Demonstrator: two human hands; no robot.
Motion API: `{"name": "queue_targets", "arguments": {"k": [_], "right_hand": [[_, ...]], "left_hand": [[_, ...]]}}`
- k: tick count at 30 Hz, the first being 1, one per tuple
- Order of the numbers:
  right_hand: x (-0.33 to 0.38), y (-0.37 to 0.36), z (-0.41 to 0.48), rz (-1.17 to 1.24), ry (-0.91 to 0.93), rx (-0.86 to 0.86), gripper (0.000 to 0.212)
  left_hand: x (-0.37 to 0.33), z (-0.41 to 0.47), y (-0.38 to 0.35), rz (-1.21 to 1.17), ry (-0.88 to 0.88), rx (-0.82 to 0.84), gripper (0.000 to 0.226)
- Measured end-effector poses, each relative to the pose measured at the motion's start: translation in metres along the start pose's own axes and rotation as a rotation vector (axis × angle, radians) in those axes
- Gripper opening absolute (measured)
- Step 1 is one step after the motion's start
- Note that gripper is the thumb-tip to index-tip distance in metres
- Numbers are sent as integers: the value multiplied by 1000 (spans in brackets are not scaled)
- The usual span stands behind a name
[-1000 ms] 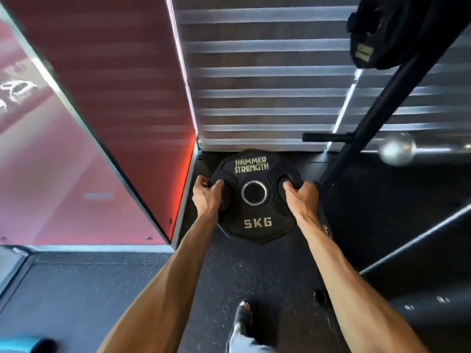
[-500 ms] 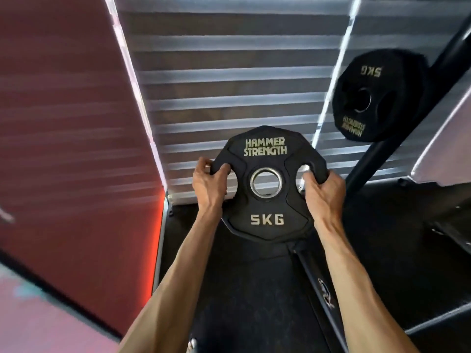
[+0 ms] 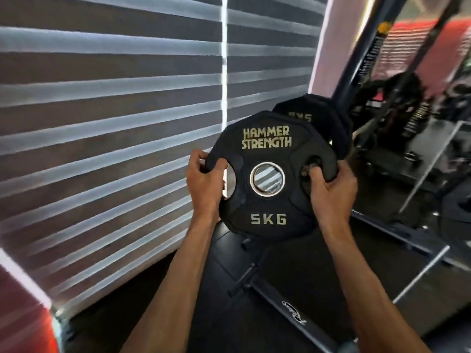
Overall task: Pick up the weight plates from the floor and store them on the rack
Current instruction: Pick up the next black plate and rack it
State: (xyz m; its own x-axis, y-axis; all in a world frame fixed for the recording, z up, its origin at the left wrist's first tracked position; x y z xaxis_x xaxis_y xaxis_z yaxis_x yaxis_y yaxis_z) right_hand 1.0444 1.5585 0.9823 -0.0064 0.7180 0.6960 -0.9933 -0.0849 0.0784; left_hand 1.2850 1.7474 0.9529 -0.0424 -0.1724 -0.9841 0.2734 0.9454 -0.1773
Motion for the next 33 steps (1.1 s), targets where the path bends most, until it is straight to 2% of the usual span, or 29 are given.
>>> {"name": "queue_targets", "arguments": {"k": [7,10,13,26,33], "right_hand": [[-23,-1,23,-114,46,-167,10],[-33,-5,31,-145,72,-218,8],[-46,-12,40,-166,71,-240,9],[-52,-28,55,-325,108,-370,12],[-62,-34,46,-435,64,-407,13]], "left_hand": [[1,51,-69,-24,-66,188,15],[5,68,-94,-23,-89,242,20],[13,87,-113,-29,-91,277,15],[18,138,-164,-93,-101,441,15],[28,149,-179,-113,-102,541,24]]}}
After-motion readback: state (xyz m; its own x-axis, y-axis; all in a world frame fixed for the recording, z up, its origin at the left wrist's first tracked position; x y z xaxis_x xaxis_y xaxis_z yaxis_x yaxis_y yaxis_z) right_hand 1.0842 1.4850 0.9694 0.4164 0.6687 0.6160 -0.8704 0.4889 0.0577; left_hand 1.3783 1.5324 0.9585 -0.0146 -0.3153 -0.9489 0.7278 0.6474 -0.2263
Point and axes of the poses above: each hand's wrist, its own z-axis towards the middle knuckle, its own y-axis out of the back of the hand, x = y × z, the point moved 10 cm from there along z, towards the middle knuckle, and after that the axes turned 15 degrees about y, right-handed, at the moved point
